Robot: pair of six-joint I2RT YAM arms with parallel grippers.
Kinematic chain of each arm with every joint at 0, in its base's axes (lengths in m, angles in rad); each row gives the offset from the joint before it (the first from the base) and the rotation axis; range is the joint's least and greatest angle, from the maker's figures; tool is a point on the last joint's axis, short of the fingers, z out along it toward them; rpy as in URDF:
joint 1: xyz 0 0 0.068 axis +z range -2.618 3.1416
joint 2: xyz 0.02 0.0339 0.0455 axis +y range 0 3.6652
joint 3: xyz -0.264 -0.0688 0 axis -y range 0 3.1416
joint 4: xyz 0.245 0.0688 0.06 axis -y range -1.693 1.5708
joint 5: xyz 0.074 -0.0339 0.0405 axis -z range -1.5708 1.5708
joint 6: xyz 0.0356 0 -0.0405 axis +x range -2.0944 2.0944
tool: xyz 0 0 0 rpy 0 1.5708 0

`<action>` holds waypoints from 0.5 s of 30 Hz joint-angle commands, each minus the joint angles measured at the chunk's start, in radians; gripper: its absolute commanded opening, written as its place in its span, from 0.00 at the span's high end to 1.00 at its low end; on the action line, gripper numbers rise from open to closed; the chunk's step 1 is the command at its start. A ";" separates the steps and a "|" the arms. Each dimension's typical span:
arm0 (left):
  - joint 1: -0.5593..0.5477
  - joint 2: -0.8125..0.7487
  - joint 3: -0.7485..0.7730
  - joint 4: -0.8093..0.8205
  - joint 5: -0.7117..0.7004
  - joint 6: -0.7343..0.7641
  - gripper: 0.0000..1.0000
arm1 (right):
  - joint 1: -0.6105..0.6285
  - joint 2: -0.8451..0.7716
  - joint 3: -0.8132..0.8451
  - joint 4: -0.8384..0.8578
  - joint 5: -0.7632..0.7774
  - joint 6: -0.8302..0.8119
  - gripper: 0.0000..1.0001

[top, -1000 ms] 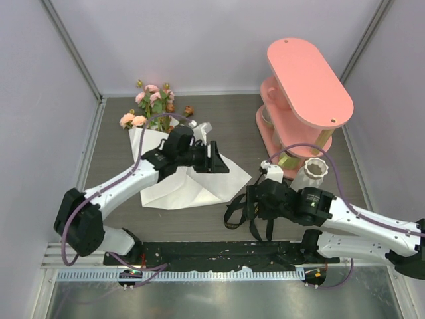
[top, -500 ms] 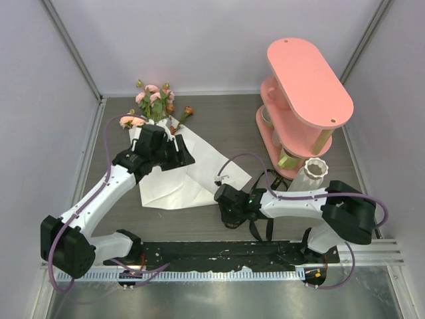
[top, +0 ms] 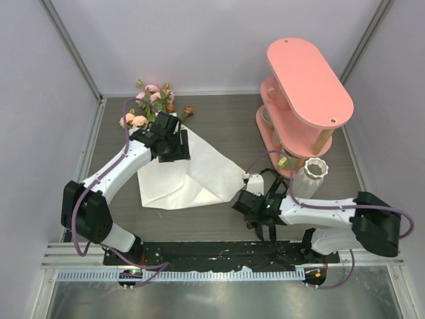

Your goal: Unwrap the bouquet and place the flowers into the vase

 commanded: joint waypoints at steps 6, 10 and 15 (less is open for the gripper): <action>-0.028 0.179 0.159 -0.086 -0.063 0.095 0.27 | 0.001 -0.319 0.050 -0.184 0.095 0.002 0.30; -0.097 0.286 0.254 -0.184 -0.238 0.132 0.30 | 0.001 -0.394 0.142 -0.166 0.072 -0.134 0.14; -0.162 0.435 0.360 -0.259 -0.396 0.141 0.37 | 0.001 -0.427 0.199 -0.157 0.087 -0.190 0.13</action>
